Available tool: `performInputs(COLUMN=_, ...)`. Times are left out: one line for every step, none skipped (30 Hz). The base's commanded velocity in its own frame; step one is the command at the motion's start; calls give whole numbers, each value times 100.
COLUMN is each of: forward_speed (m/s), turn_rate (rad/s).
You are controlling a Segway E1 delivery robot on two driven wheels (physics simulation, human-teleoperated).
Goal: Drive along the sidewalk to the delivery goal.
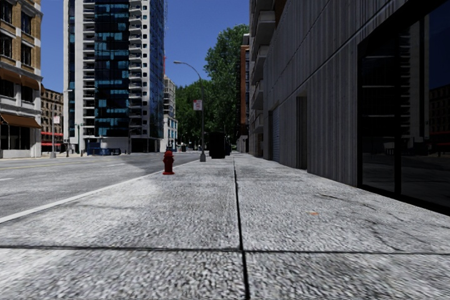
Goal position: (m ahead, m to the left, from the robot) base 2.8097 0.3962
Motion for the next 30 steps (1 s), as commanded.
performInputs(forward_speed=200, turn_rate=0)
performInputs(forward_speed=200, turn_rate=0)
performInputs(forward_speed=200, turn_rate=0)
performInputs(forward_speed=200, turn_rate=0)
performInputs(forward_speed=200, turn_rate=0)
performInputs(forward_speed=200, turn_rate=0)
performInputs(forward_speed=200, turn_rate=0)
performInputs(forward_speed=200, turn_rate=0)
performInputs(forward_speed=200, turn_rate=0)
performInputs(forward_speed=200, turn_rate=0)
performInputs(forward_speed=200, turn_rate=0)
performInputs(forward_speed=200, turn_rate=0)
performInputs(forward_speed=200, turn_rate=0)
performInputs(forward_speed=200, turn_rate=0)
performInputs(forward_speed=200, turn_rate=0)
performInputs(forward_speed=200, turn_rate=0)
performInputs(forward_speed=200, turn_rate=0)
performInputs(forward_speed=200, turn_rate=0)
performInputs(forward_speed=200, turn_rate=0)
performInputs(forward_speed=200, turn_rate=0)
performInputs(forward_speed=200, turn_rate=0)
performInputs(forward_speed=200, turn_rate=0)
performInputs(forward_speed=200, turn_rate=0)
performInputs(forward_speed=200, turn_rate=0)
performInputs(forward_speed=200, turn_rate=0)
performInputs(forward_speed=200, turn_rate=0)
performInputs(forward_speed=200, turn_rate=0)
performInputs(forward_speed=200, turn_rate=0)
performInputs(forward_speed=200, turn_rate=0)
performInputs(forward_speed=200, turn_rate=0)
